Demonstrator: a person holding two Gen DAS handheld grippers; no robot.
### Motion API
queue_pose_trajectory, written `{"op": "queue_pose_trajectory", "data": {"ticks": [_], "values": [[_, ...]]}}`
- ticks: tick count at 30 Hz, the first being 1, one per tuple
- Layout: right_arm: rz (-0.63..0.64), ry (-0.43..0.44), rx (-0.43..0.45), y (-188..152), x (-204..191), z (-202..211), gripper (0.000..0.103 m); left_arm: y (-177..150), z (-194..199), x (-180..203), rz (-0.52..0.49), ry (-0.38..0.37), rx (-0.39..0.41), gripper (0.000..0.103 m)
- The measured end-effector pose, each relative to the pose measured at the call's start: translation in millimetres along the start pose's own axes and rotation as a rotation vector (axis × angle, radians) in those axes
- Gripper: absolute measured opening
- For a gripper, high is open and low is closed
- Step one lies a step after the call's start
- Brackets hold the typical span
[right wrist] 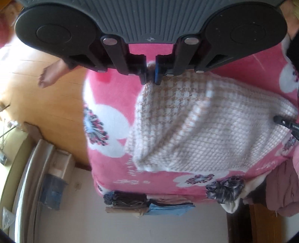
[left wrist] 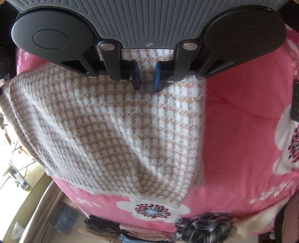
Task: Fold clothes
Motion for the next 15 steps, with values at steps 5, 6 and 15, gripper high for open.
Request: {"op": "queue_pose_trajectory", "data": {"ticks": [5, 6, 15], "values": [[0.084, -0.067, -0.043, -8.1, 8.7, -16.0, 0.007, -3.2, 2.2, 0.3, -0.035, 0.015, -0.003, 0.014], [0.114, -0.086, -0.046, -10.0, 6.3, -18.3, 0.007, -3.4, 2.3, -0.3, -0.037, 0.015, -0.002, 0.014], [0.075, -0.319, -0.084, -12.8, 57.4, 1.4, 0.008, 4.1, 25.4, 5.5, -0.129, 0.031, 0.043, 0.018]]}}
Point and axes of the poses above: each gripper's, at about its wrist camera, not at the fingertips, and z roughly against the way its jaws point, x to its right, y to its top, the point moved 10 cm from there along -z, roughly the way its jaws point, and after that the axes turned 2 degrees about -y, right-handed, at the moved point
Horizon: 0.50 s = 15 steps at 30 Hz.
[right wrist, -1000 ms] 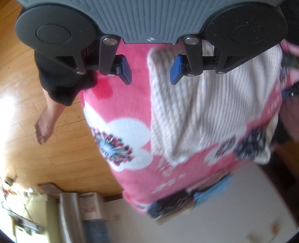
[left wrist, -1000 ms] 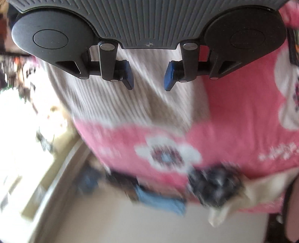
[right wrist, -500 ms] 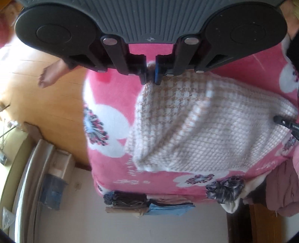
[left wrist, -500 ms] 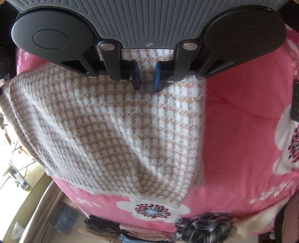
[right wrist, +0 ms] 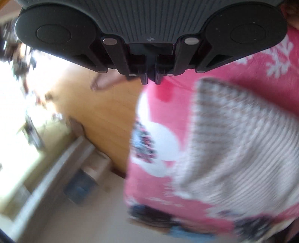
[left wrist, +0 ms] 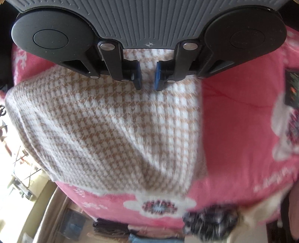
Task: Fold clothes
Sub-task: 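Open both grippers and release the folded cardigan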
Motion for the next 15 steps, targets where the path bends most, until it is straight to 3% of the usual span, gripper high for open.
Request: {"op": "queue_pose_trajectory", "data": {"ticks": [3, 8, 11, 15], "values": [[-0.077, 0.078, 0.112, 31.1, -0.4, 29.3, 0.008, 13.2, 16.4, 8.1, -0.044, -0.002, 0.077, 0.020], [0.045, 0.264, 0.248, 96.3, -82.9, 42.4, 0.008, 44.4, 10.7, 35.8, -0.088, -0.063, 0.154, 0.021], [0.142, 0.323, 0.243, 115.6, -130.0, 16.2, 0.007, 55.5, -17.1, 41.8, -0.109, -0.046, 0.158, 0.021], [0.058, 0.270, 0.132, 119.5, -124.2, -49.2, 0.007, 51.5, -53.7, 19.3, -0.102, 0.030, 0.109, 0.022]]}}
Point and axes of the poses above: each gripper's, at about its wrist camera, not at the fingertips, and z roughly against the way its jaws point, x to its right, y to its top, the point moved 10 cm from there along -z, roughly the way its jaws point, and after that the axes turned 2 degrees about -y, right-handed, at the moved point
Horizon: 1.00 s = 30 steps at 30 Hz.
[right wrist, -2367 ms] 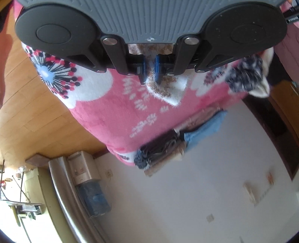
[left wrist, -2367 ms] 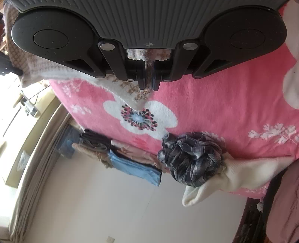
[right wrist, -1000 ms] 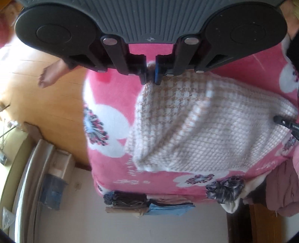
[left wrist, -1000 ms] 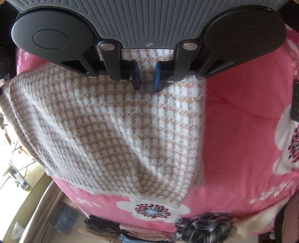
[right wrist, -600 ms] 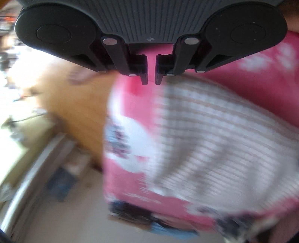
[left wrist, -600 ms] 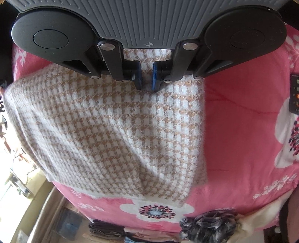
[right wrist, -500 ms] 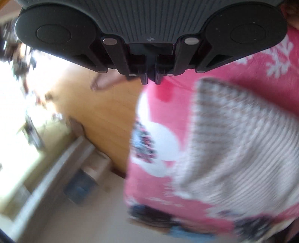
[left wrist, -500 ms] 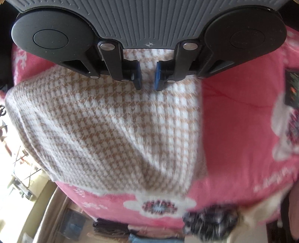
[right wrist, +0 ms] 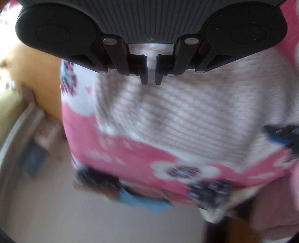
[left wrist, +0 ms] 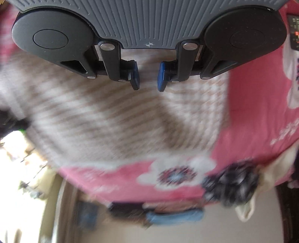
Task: Fold clothes
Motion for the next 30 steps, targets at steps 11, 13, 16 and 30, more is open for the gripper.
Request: {"op": "queue_pose_trajectory", "data": {"ticks": [11, 13, 16, 30], "values": [[-0.260, 0.007, 0.051, 27.8, 45.1, -12.6, 0.008, 12.7, -3.8, -14.2, 0.069, -0.032, 0.088, 0.026], [-0.236, 0.022, 0.024, 30.1, 33.7, -32.5, 0.008, 15.3, -4.8, -19.8, 0.101, -0.029, 0.094, 0.025], [-0.286, -0.112, -0.009, 21.0, 59.3, -50.0, 0.007, 18.5, 5.5, -37.0, 0.142, 0.040, 0.139, 0.025], [-0.201, 0.183, 0.081, 77.8, -60.2, -42.1, 0.027, 15.4, 6.6, -71.4, 0.327, 0.099, 0.147, 0.026]]}}
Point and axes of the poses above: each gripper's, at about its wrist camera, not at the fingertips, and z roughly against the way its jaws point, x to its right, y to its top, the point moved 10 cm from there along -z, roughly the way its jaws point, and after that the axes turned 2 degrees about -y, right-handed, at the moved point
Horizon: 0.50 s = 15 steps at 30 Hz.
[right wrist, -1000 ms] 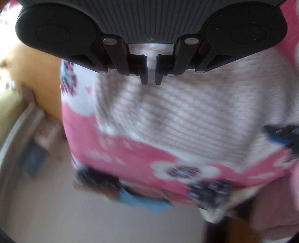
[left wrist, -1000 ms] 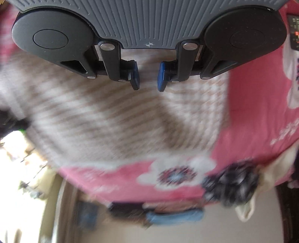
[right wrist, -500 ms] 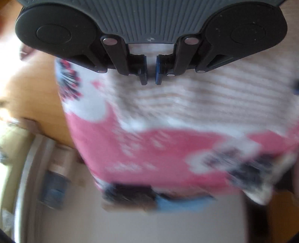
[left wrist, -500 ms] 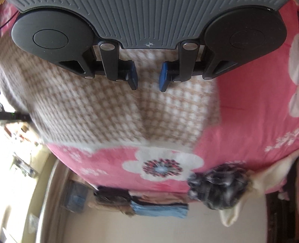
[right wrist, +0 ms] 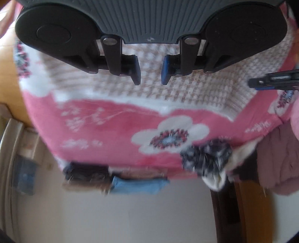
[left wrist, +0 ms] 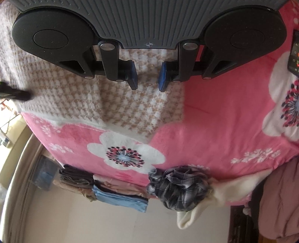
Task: Fold clothes
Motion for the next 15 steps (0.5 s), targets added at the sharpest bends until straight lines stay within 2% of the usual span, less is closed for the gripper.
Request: {"op": "queue_pose_trajectory", "data": {"ticks": [2, 5, 8, 12, 15], "values": [[-0.061, -0.015, -0.014, 0.9, 7.2, -22.1, 0.030, 1.0, 2.0, -4.0, 0.014, 0.010, 0.006, 0.025], [-0.168, -0.022, -0.027, 9.4, 15.8, -27.1, 0.030, 5.5, 7.3, -10.4, 0.048, 0.011, 0.030, 0.025], [-0.136, -0.071, -0.016, 10.6, 14.5, -5.5, 0.031, 11.5, 9.8, -19.4, 0.084, 0.039, 0.049, 0.029], [-0.117, -0.005, 0.053, 11.7, 2.1, 31.6, 0.031, 14.0, 10.4, -31.1, 0.162, 0.040, 0.051, 0.029], [-0.126, 0.025, 0.042, 11.6, -5.1, 28.0, 0.031, 24.6, 20.5, -20.0, 0.119, 0.033, 0.099, 0.029]]}}
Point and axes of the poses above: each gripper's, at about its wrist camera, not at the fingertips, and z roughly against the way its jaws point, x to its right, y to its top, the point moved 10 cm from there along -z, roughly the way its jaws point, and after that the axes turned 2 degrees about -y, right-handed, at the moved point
